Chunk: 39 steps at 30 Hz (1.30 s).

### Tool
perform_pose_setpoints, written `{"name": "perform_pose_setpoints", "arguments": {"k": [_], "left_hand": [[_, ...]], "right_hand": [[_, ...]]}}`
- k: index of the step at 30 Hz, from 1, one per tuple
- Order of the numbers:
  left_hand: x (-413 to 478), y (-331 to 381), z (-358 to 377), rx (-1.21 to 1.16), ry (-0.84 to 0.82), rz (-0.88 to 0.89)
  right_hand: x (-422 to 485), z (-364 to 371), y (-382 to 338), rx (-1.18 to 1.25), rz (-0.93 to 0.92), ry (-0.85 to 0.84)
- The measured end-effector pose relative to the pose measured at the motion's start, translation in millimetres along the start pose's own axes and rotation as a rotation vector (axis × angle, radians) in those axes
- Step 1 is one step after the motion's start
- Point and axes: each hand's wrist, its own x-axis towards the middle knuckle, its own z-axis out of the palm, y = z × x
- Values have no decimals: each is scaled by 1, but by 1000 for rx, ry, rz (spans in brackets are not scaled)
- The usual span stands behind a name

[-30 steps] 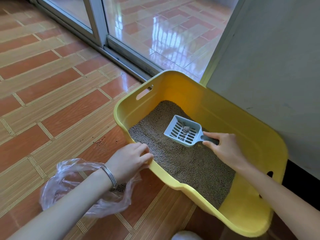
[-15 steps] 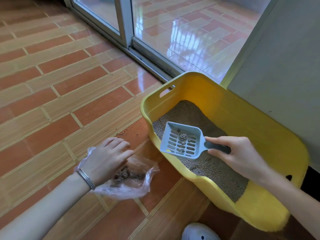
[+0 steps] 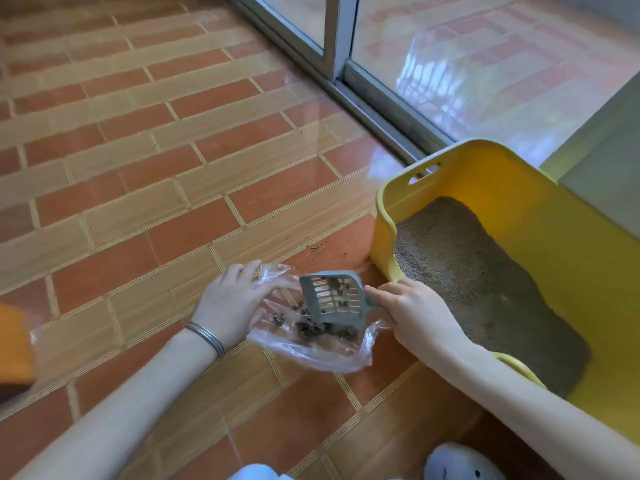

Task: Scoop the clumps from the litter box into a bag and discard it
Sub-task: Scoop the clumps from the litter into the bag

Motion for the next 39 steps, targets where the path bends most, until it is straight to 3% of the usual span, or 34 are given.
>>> {"name": "perform_pose_setpoints", "arguments": {"k": [10, 31, 39], "left_hand": [[-5, -8, 18, -74, 7, -89], [4, 5, 20, -142, 230, 69], [8, 10, 18, -117, 261, 70]], "right_hand": [[6, 6, -9, -227, -263, 235], [-10, -2, 7, -297, -194, 198], [-23, -7, 15, -136, -53, 114]]}}
